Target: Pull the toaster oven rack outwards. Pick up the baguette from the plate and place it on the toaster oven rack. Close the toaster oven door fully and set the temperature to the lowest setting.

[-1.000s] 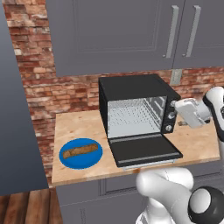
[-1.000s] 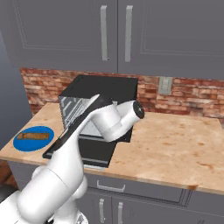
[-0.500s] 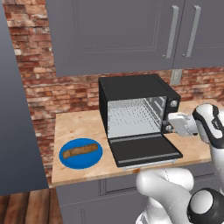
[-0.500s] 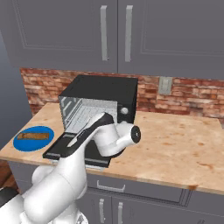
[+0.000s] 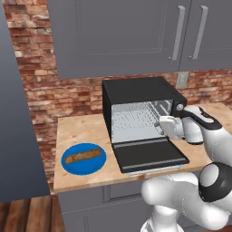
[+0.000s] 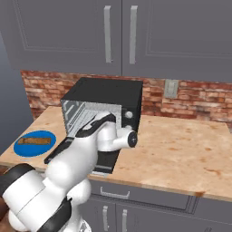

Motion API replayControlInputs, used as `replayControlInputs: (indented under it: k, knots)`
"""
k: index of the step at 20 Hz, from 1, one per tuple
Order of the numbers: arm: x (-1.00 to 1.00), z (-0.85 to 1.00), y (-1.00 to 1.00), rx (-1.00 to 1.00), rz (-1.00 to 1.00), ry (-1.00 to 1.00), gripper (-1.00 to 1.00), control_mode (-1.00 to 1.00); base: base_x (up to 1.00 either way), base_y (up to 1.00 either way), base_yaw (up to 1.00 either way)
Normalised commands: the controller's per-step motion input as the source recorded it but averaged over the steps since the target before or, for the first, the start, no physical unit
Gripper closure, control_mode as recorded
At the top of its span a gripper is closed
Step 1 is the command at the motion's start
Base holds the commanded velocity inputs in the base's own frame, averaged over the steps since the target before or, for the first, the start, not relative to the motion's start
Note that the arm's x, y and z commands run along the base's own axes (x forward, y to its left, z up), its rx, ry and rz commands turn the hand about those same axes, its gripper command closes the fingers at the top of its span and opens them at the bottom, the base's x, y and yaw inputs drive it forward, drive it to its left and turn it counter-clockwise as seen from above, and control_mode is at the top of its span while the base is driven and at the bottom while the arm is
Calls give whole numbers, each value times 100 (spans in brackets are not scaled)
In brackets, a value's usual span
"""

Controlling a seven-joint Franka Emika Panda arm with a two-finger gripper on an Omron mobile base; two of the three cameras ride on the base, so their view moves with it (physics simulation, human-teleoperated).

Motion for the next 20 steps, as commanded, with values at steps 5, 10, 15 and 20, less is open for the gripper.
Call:
replayControlInputs:
  k: [5,10,15,20]
  knots:
    - [52,-19,2,8,-2,0,-100,-100,0,0,0]
    - [51,-11,2,7,-3,0,-100,-100,0,0,0]
    - [38,-23,3,4,-3,0,-100,-100,0,0,0]
    - [31,-28,3,2,-4,0,-100,-100,0,0,0]
